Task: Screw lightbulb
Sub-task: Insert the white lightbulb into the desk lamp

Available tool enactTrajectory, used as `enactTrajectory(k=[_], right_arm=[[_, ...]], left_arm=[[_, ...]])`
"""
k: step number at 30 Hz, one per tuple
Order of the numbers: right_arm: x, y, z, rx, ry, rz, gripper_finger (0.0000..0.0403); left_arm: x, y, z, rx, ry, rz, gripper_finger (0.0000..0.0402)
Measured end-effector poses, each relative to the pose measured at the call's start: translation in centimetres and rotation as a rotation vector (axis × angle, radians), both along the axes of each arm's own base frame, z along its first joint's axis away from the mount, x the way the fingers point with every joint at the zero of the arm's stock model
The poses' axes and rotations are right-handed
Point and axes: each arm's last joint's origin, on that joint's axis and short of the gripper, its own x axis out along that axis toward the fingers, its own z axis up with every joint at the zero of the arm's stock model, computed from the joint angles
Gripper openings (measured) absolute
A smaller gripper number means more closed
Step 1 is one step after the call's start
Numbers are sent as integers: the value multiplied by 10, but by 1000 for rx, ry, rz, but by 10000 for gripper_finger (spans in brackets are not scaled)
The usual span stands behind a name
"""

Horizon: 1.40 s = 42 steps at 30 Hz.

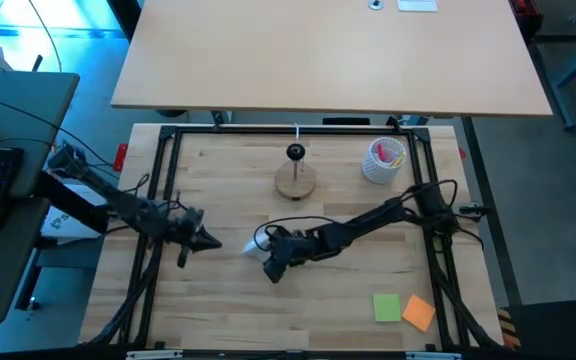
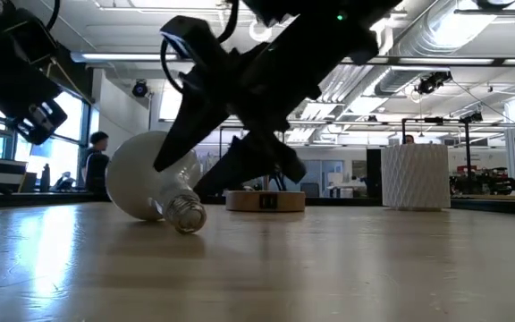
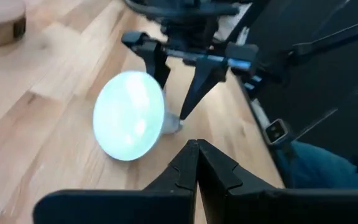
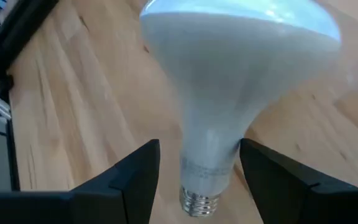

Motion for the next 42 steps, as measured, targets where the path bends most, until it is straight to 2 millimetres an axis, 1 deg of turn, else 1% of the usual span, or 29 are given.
enactTrajectory(k=[4,8,13,16,19,23,27,29,31,35,38,40,42], right_arm=[[10,-5,-10,-13,13,22,221],[18,-9,-19,-16,20,63,221],[25,-11,-28,-53,14,101,220],[27,-11,-33,-83,4,132,216],[27,-12,-34,-114,3,157,192],[26,-12,-35,-164,4,166,132],[21,0,-30,-267,0,77,129],[15,6,-24,-333,19,56,129],[8,11,-13,-396,41,44,129],[-16,22,23,-495,72,-32,129],[-44,34,45,-539,52,-63,129],[-67,41,60,-554,2,-87,129],[-93,48,70,-548,-64,-114,129]], left_arm=[[7,-5,-2,5,-11,52,0],[14,-9,-4,-4,-20,66,0],[20,-13,-15,-26,43,105,0],[23,-14,-23,-38,84,161,0],[24,-13,-30,-38,119,215,0],[24,-16,-32,-38,109,244,0],[23,-23,-25,-47,65,243,0],[24,-28,-19,-53,51,219,0],[25,-33,-14,-55,38,197,0],[24,-37,-10,-43,11,223,0],[23,-38,-9,-31,-6,258,0],[23,-38,-8,-35,-20,274,0],[24,-38,-7,-40,-36,287,0]])
